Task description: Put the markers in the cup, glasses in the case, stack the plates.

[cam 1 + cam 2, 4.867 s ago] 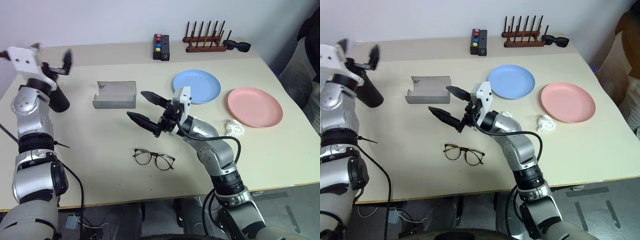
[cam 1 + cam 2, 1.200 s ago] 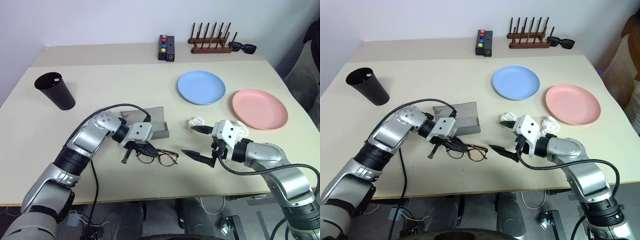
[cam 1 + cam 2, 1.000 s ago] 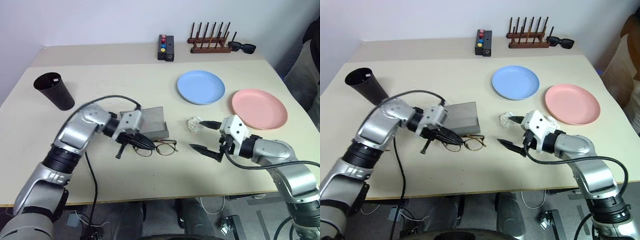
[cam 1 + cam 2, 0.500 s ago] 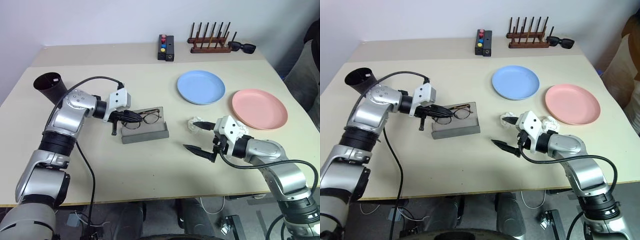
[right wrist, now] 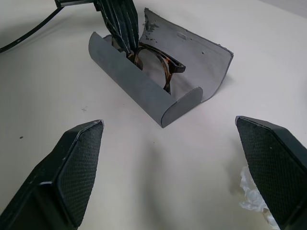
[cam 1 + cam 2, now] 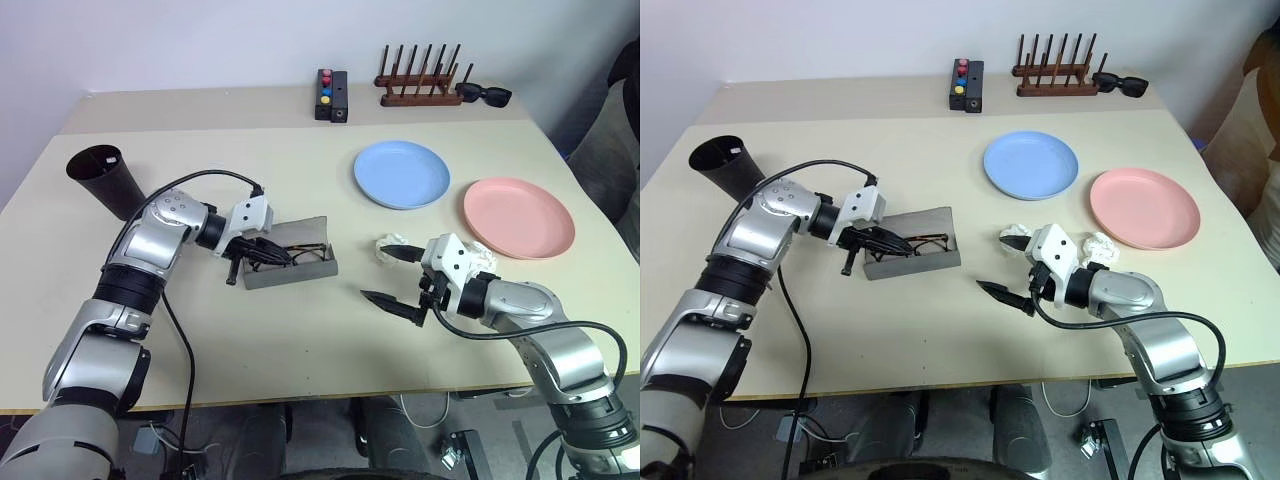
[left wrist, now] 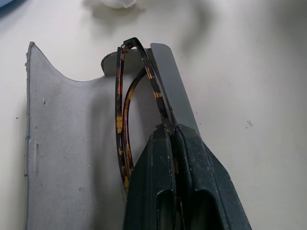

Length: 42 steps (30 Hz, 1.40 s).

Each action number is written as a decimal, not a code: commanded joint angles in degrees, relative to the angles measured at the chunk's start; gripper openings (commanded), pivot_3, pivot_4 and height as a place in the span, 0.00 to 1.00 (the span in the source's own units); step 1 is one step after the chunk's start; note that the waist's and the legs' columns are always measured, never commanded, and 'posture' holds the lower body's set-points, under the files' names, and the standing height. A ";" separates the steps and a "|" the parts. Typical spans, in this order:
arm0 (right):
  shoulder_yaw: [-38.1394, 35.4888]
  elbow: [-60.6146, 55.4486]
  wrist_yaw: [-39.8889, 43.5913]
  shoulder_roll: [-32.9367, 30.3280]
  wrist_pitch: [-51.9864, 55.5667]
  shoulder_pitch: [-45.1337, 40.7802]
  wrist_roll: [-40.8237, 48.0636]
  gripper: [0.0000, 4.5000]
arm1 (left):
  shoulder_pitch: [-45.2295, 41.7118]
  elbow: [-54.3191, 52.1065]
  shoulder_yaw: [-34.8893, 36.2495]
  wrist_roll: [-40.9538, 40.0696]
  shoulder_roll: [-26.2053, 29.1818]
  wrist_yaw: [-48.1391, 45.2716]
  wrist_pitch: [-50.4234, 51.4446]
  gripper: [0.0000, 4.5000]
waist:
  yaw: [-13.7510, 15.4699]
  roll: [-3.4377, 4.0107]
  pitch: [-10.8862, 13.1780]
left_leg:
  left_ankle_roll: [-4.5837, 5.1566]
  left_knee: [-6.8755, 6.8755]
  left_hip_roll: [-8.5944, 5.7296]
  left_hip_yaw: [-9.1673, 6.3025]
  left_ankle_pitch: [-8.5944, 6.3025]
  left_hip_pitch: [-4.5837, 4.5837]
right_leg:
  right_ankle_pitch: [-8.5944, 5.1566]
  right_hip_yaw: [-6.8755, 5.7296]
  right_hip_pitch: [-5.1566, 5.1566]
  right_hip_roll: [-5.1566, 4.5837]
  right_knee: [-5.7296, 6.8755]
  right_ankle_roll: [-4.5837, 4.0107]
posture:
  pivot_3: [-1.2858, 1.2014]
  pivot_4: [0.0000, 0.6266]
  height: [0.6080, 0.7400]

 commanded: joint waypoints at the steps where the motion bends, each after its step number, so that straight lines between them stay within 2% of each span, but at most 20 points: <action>1: 0.14 -2.01 -0.21 0.78 -0.58 -0.43 0.12 1.00 | -0.44 -0.35 1.01 0.25 -0.42 1.69 -0.11 0.31 | 0.02 0.00 0.00 | 0.00 0.00 0.00 0.00 0.00 0.00 | 0.00 0.00 0.00 0.00 0.00 0.01 | 0.52 0.24 0.99; 4: 0.65 -2.07 -0.12 1.16 -0.51 -0.60 0.23 1.00 | -1.43 0.37 2.54 -0.81 -1.26 3.84 1.02 0.63 | 0.01 0.00 0.00 | 0.00 0.01 0.00 0.00 0.00 0.00 | 0.02 0.00 0.00 0.00 0.00 0.03 | 0.52 0.24 0.99; 12: 1.55 -1.40 0.22 2.05 -0.46 -1.75 0.00 1.00 | -6.18 3.69 10.56 -5.35 -3.20 10.61 3.85 0.63 | -0.01 -0.01 0.00 | 0.00 0.02 0.00 -0.01 0.00 0.00 | 0.00 -0.01 0.00 0.00 0.02 0.12 | 0.52 0.24 0.99; 15: 1.63 -1.38 0.27 2.15 -0.43 -2.04 -0.05 1.00 | -7.41 6.57 12.53 -5.68 -2.89 12.26 2.10 0.44 | -0.17 0.00 0.00 | 0.00 0.02 0.00 -0.01 0.00 0.02 | 0.01 -0.01 0.00 0.00 0.02 0.14 | 0.52 0.24 0.99; 18: 2.05 -1.47 0.28 2.48 -0.38 -2.23 -0.09 1.00 | -9.73 13.40 12.21 -0.12 -2.80 21.79 -4.01 0.12 | -0.01 0.00 0.00 | 0.02 0.01 0.00 -0.01 -0.01 0.03 | 0.02 -0.01 0.00 0.00 0.05 0.13 | 0.52 0.24 0.99; 21: 2.30 -1.58 0.30 2.66 -0.36 -2.24 -0.10 1.00 | -11.55 20.57 10.49 5.52 -3.33 31.37 -9.46 0.12 | 0.07 -0.01 0.00 | 0.03 0.05 -0.01 -0.01 -0.01 0.03 | 0.02 0.00 0.00 0.00 0.07 0.16 | 0.52 0.24 0.99; 27: 2.50 -1.67 0.32 2.84 -0.26 -2.43 -0.12 1.00 | -9.47 22.58 6.30 11.53 -4.11 33.98 -15.99 0.12 | 0.18 -0.02 0.01 | 0.02 0.05 -0.03 -0.01 -0.02 0.00 | 0.06 -0.01 0.00 -0.01 0.06 0.10 | 0.52 0.24 0.99; 31: 2.54 -1.94 0.18 2.94 -0.29 -2.24 -0.13 1.00 | -6.18 18.31 4.97 10.47 -3.79 27.71 -15.70 0.12 | -0.05 -0.02 0.01 | 0.02 0.03 -0.03 -0.01 -0.02 0.01 | 0.08 0.00 0.00 -0.01 0.07 0.07 | 0.52 0.24 0.99; 35: 2.49 -1.98 0.10 2.94 -0.25 -2.16 -0.14 1.00 | -2.10 10.91 5.70 5.91 -2.01 17.88 -12.51 0.12 | -0.20 -0.02 0.01 | 0.02 0.01 -0.02 -0.01 -0.02 0.01 | 0.10 0.00 -0.04 0.01 0.11 0.00 | 0.52 0.24 0.99; 42: 2.66 -1.63 0.26 3.13 -0.29 -2.28 -0.17 1.00 | 3.30 -1.72 7.13 -0.34 0.08 11.07 -3.30 0.12 | -0.12 -0.01 0.00 | 0.02 0.03 -0.02 -0.01 -0.02 0.01 | 0.09 0.00 -0.04 -0.01 0.11 0.00 | 0.52 0.24 0.99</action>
